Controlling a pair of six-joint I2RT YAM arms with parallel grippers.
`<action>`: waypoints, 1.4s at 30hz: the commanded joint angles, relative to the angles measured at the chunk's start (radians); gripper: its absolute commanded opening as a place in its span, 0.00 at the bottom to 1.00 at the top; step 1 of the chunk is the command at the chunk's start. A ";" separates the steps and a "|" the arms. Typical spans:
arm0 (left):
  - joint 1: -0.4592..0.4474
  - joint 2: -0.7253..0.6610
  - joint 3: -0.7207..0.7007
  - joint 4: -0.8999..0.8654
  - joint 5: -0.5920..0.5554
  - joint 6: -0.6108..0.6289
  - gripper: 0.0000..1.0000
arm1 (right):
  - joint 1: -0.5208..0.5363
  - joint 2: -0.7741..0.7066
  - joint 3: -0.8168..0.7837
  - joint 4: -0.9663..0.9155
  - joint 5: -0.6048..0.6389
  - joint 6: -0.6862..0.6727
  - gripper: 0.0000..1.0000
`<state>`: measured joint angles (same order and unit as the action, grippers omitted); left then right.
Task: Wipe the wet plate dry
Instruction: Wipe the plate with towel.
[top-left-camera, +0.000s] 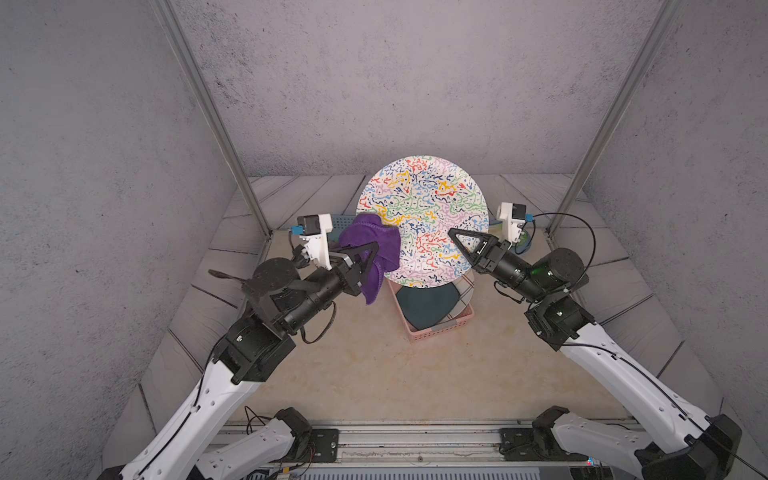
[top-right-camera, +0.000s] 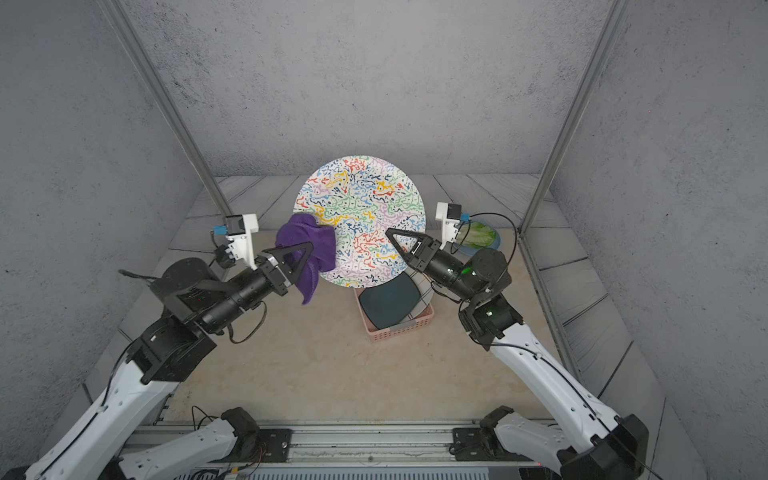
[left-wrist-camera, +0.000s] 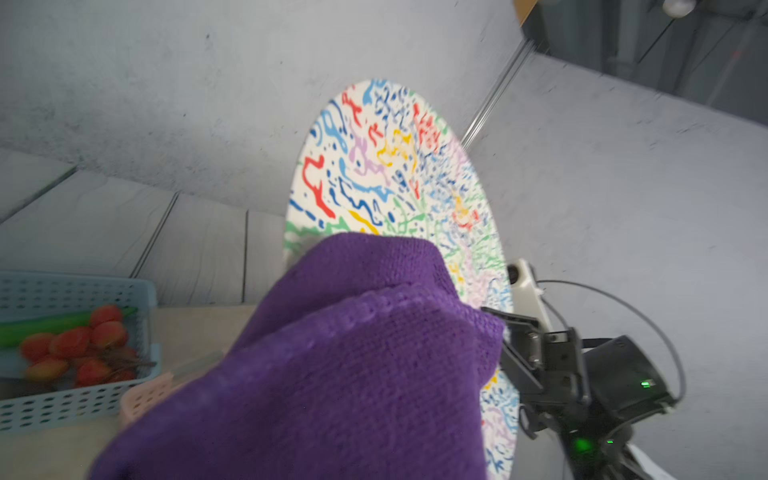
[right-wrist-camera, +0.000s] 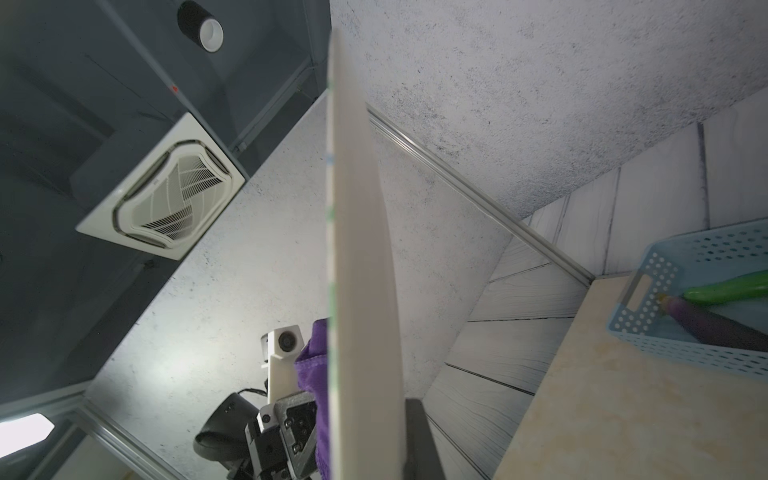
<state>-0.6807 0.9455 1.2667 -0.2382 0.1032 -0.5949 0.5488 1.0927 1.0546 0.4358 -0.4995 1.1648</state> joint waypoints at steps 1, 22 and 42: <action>0.006 0.025 0.068 -0.166 -0.150 0.157 0.00 | 0.039 -0.054 -0.018 0.035 -0.105 -0.069 0.00; -0.045 0.136 -0.105 -0.279 -0.128 0.243 0.00 | 0.077 -0.075 0.065 -0.117 -0.093 -0.168 0.00; -0.068 0.354 0.000 -0.195 0.082 0.308 0.00 | 0.178 -0.172 -0.176 -0.077 -0.009 -0.173 0.00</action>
<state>-0.6621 1.2430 1.3155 -0.3622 0.1642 -0.3523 0.7158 1.0012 0.8196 0.1349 -0.4648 1.0195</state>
